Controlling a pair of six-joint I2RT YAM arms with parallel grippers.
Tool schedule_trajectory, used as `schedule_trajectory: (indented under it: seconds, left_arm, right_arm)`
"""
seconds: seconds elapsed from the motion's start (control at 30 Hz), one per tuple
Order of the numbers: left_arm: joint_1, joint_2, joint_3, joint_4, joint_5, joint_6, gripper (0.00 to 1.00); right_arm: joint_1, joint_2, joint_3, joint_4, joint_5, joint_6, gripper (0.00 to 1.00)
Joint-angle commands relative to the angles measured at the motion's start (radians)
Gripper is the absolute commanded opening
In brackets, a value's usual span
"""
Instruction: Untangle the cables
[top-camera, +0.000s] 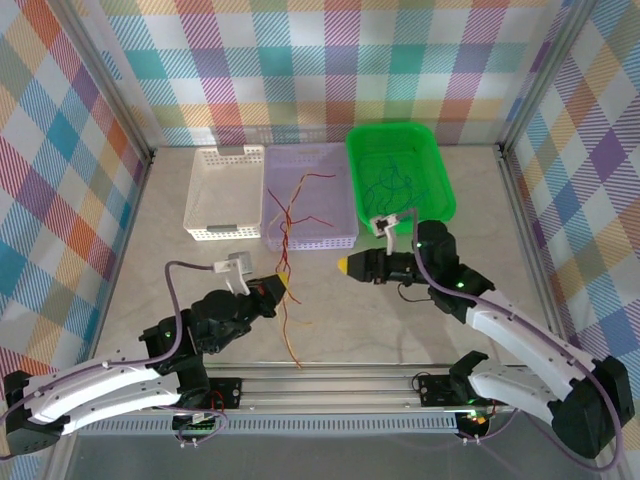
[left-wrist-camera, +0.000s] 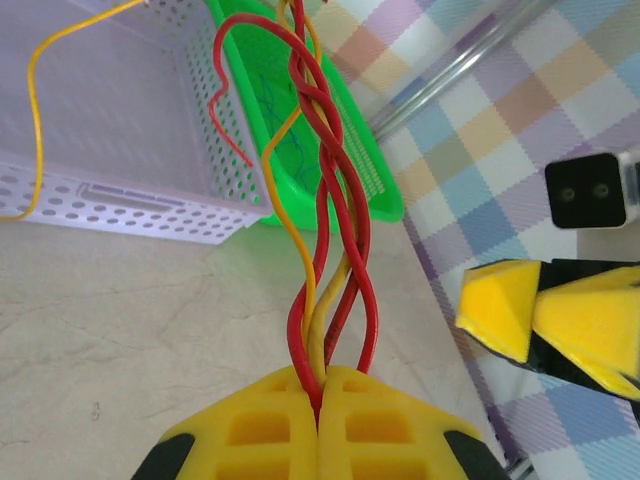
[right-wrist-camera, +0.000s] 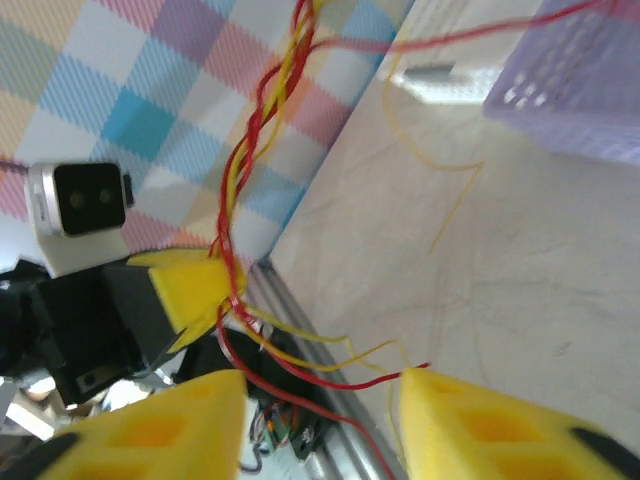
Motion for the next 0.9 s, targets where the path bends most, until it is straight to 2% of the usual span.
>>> schedule_trajectory:
  seconds: [0.0, 0.1, 0.33, 0.67, 0.87]
  left_arm:
    - [0.01, 0.056, 0.009, 0.042, 0.047, 0.019, 0.0]
    - [0.01, 0.098, 0.018, 0.075, 0.062, 0.018, 0.0]
    - [0.01, 0.137, 0.021, 0.126, 0.078, 0.002, 0.0]
    - [0.01, 0.157, 0.01, 0.159, 0.092, -0.022, 0.0]
    - [0.01, 0.156, 0.004, 0.179, 0.092, -0.03, 0.0]
  right_arm:
    - [0.075, 0.026, 0.02, 0.099, -0.022, -0.039, 0.55]
    - [0.127, 0.076, 0.044, 0.099, 0.011, -0.063, 0.59]
    - [0.192, 0.161, 0.043, 0.127, 0.093, -0.089, 0.59]
    - [0.214, 0.213, 0.025, 0.225, 0.161, -0.077, 0.52]
    - [0.216, 0.253, 0.024, 0.255, 0.17, -0.068, 0.42]
